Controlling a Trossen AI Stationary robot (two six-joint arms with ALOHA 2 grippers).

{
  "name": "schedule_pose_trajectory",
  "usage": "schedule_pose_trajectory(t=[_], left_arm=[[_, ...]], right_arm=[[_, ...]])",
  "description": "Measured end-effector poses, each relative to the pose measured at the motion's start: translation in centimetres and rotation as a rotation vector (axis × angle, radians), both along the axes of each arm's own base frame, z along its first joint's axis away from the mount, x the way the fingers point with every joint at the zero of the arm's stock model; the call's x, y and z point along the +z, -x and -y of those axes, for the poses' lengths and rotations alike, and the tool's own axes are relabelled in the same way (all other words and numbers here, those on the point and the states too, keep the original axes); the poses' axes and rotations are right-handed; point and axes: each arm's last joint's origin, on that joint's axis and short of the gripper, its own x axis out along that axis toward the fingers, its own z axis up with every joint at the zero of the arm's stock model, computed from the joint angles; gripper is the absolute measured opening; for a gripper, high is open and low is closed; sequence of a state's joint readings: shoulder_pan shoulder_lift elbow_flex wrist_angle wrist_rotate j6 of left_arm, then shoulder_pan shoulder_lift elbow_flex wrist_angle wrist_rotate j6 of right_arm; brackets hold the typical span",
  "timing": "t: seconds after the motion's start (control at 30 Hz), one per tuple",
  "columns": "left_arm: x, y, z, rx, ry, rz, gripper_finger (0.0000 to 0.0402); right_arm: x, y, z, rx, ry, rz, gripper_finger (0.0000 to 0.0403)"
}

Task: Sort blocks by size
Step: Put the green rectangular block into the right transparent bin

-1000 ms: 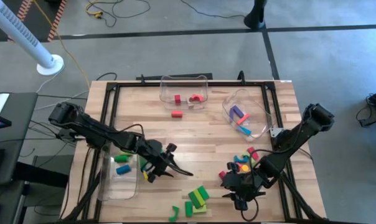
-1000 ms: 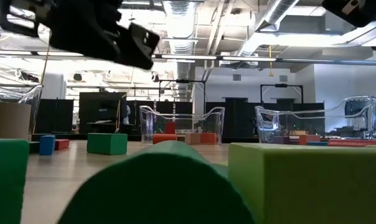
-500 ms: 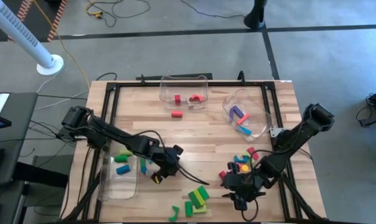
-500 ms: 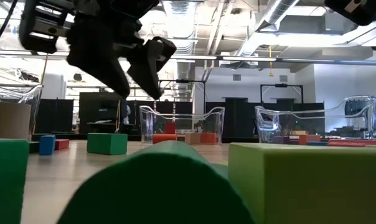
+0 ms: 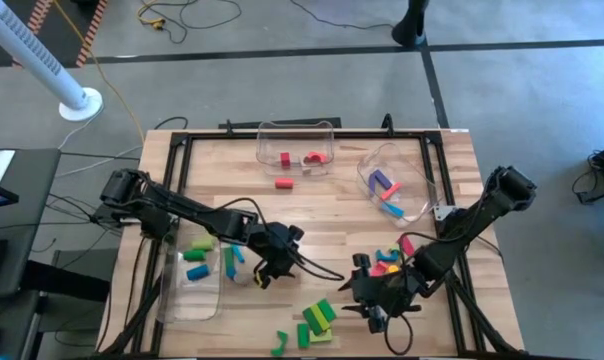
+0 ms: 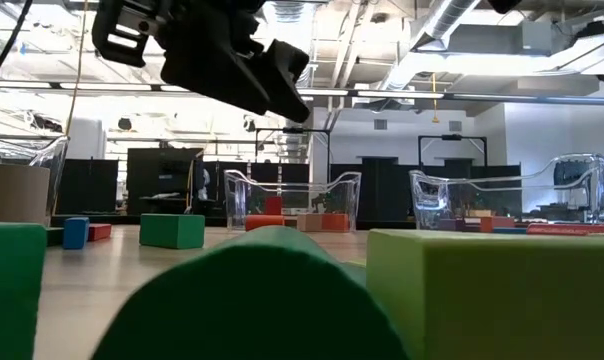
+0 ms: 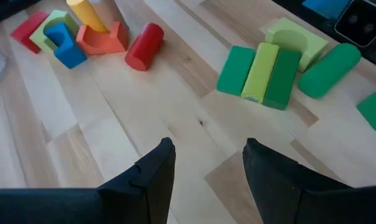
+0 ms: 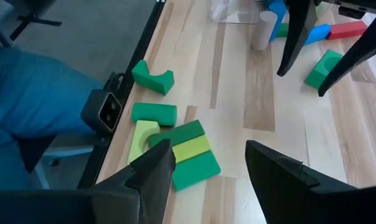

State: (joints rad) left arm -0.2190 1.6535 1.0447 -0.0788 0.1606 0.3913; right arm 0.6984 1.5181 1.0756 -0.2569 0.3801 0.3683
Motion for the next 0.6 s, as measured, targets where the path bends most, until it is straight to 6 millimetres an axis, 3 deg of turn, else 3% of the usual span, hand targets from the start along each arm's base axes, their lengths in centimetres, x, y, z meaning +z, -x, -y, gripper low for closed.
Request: schedule_pose_trajectory(t=[0.6], left_arm=[[0.25,-0.24,-0.16,0.002,0.004,0.034,0.018]], right_arm=[[-0.17,0.14,0.05,-0.055,-0.06,-0.035,0.023]])
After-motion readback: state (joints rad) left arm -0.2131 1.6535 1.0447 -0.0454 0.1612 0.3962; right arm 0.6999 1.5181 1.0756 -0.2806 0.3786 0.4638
